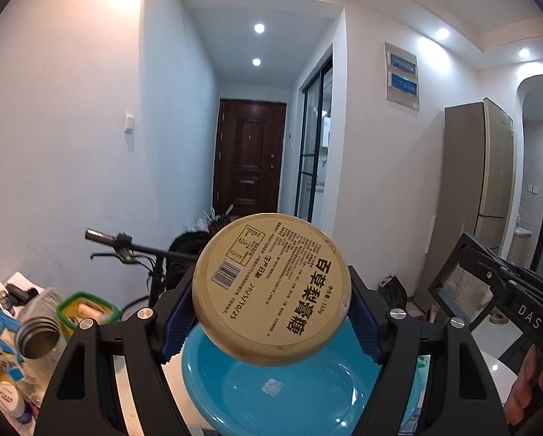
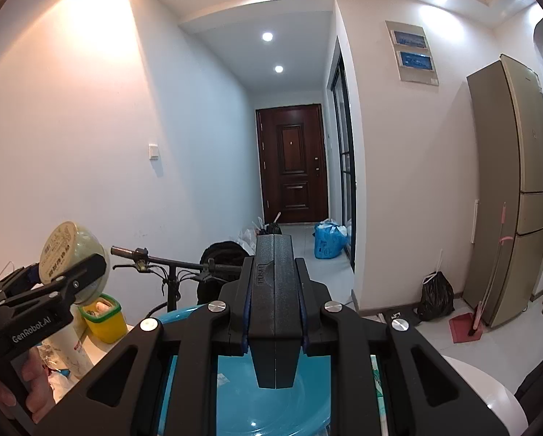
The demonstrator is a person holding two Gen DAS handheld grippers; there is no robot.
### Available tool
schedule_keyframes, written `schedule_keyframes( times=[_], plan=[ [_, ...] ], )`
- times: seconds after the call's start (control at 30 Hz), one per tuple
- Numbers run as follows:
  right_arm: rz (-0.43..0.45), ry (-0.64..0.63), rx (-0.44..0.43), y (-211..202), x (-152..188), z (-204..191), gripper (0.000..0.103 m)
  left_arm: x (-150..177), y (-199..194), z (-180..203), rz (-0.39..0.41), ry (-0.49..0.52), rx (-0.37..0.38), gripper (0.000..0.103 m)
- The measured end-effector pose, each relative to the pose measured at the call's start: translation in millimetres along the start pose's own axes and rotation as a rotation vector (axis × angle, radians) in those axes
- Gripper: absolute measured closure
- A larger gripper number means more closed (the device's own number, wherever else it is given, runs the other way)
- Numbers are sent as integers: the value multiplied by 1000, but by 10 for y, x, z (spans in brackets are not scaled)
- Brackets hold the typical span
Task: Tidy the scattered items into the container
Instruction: 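Carry the tin over the blue basin with the left tool while the right tool holds the case, then lower the tin into the blue basin with the left tool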
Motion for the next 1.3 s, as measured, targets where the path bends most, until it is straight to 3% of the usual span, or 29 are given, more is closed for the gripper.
schedule_keyframes(
  times=[0.5, 0.77, 1.3],
  plan=[
    [-171, 24, -16, 599, 409, 131, 85, 456, 741, -130, -220, -18, -53, 26],
    [-265, 45, -31, 898, 713, 179, 85, 627, 961, -193, -266, -30, -86, 26],
    [-253, 31, -49, 1136, 997, 99, 85, 888, 1255, -292, -320, -11, -138, 26]
  ],
)
Point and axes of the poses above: each gripper's, at about its wrist camera, not at the fingertips, and y roughly the way its jaws point, z to its right, x to its underside, the point moved 2 cm from there along y, roughly the way its jaws point, and after that the axes turned 8 degrees about -y, right-handed, at the moved point
